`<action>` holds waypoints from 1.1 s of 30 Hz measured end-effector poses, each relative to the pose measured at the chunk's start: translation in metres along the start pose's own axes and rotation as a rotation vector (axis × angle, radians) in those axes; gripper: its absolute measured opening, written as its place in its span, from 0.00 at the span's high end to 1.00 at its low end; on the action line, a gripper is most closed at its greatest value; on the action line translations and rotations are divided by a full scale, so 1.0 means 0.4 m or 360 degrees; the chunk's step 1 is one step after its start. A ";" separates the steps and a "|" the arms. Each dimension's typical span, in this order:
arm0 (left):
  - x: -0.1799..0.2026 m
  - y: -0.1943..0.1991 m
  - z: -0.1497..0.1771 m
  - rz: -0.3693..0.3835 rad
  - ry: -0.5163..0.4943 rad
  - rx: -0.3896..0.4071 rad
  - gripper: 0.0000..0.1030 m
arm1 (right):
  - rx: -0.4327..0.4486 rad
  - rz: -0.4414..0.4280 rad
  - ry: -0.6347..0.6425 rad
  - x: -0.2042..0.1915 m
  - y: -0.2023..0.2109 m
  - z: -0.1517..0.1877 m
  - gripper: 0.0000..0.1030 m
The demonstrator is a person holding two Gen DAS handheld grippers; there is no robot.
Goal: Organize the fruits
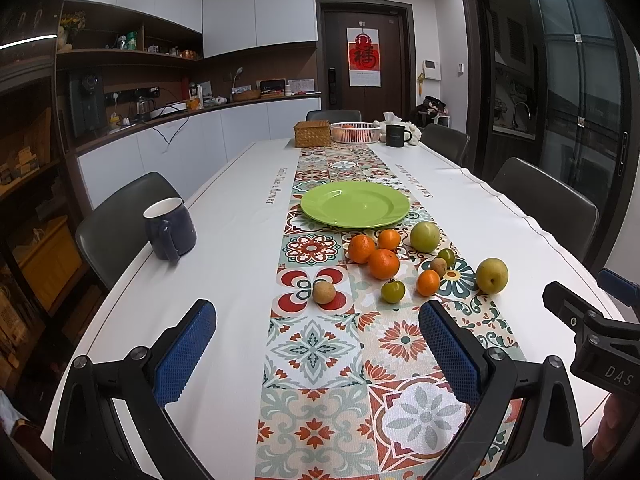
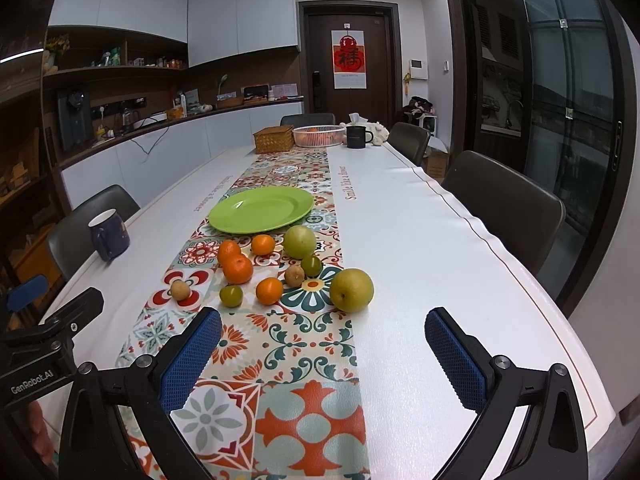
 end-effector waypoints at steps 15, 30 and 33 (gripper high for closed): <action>0.000 0.000 0.000 0.0003 0.0000 0.0000 0.00 | 0.0001 0.0002 0.0006 -0.002 0.002 -0.001 0.01; 0.022 -0.063 0.022 0.0026 -0.0048 -0.0070 0.00 | -0.0055 0.0010 0.0024 0.014 -0.048 0.023 0.00; 0.039 -0.087 0.020 0.0042 -0.0078 -0.0086 0.00 | -0.0076 0.0024 0.0029 0.017 -0.068 0.029 0.01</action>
Point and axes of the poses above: each gripper's, at about its wrist camera, not at the fingertips, and y roughly against the way its jaws point, x to its right, z to its underside, the point moved 10 cm from there along -y, roughly the way its jaws point, and after that the axes turned 5 degrees about y, right-handed, at the moved point
